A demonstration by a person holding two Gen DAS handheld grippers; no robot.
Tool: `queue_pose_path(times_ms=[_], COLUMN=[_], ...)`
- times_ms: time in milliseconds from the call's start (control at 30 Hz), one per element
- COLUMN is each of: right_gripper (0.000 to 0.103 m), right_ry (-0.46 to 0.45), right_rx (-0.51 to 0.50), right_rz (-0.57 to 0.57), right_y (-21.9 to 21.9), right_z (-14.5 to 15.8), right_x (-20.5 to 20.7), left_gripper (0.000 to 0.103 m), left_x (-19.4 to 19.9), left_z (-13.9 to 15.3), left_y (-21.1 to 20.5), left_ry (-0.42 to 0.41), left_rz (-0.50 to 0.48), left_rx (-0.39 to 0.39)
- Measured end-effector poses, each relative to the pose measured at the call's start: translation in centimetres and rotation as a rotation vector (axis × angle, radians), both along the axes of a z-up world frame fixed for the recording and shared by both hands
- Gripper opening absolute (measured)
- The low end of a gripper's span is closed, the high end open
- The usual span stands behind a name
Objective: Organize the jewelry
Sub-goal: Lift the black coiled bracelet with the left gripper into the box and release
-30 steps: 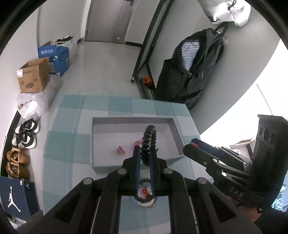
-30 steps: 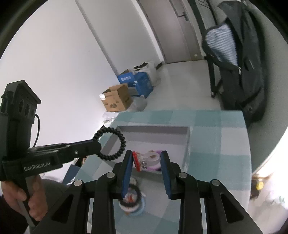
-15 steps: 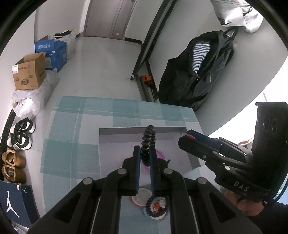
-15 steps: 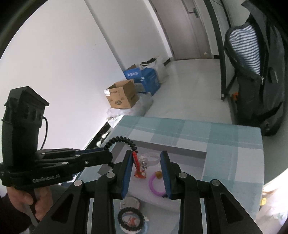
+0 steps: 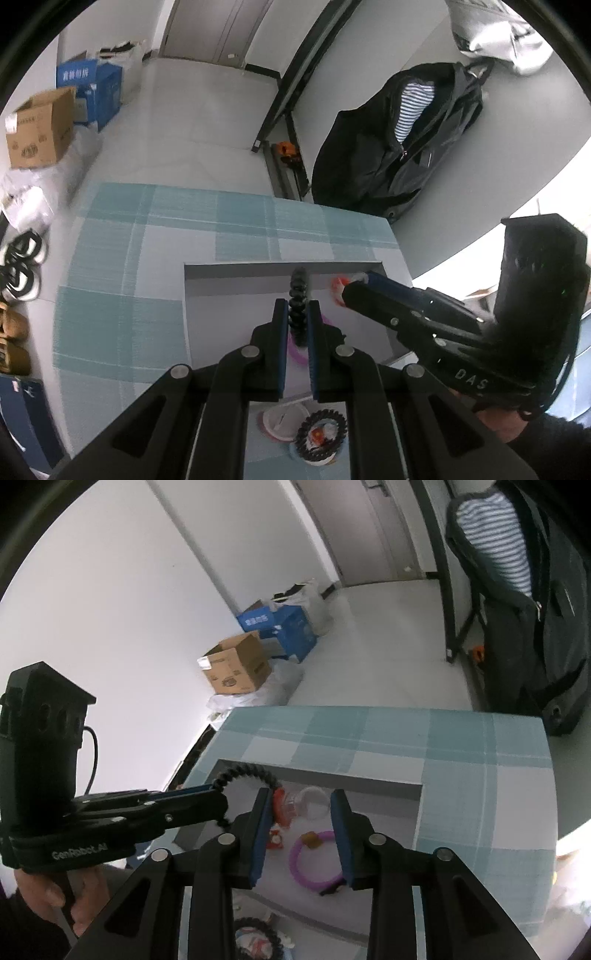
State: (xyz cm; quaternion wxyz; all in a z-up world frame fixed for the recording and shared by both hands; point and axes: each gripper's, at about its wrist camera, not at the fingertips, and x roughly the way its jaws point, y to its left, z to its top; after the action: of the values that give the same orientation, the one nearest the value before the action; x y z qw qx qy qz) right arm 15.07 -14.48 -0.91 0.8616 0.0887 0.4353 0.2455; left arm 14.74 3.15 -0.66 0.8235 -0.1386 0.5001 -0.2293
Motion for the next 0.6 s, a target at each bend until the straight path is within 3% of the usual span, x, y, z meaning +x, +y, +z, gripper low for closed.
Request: queue_pose_path(times_ms=[100, 233, 367, 500, 600], right_gripper=[0.048, 0.062, 0.073, 0.08, 0.083], right_ry=[0.012, -0.001, -0.018, -0.028, -0.05], right_rx=[0.003, 0.017, 0.033, 0.035, 0.027], right_rz=[-0.03, -0.053, -0.065, -0.064, -0.059], right_y=[-0.6, -1.7, -2.4, -2.6, -2.5], right_z=[-0.2, 0.5, 1.0, 1.3, 1.7], right_x=[0.2, -0.2, -0.6, -1.4, -2.3], left_gripper=[0.016, 0.017, 0.025, 0.047, 0.047], left_x=[0.3, -0.1, -0.8, -1.7, -2.7], left_z=[-0.5, -0.2, 0.2, 0.5, 1.1], left_y=[0.2, 0.9, 1.2, 1.5, 1.6], left_ry=[0.032, 0.025, 0.007, -0.008, -0.038], left_rz=[0.012, 0.028, 0.056, 0.095, 0.116], left_rx=[0.004, -0.02, 0.001, 0.017, 0.039])
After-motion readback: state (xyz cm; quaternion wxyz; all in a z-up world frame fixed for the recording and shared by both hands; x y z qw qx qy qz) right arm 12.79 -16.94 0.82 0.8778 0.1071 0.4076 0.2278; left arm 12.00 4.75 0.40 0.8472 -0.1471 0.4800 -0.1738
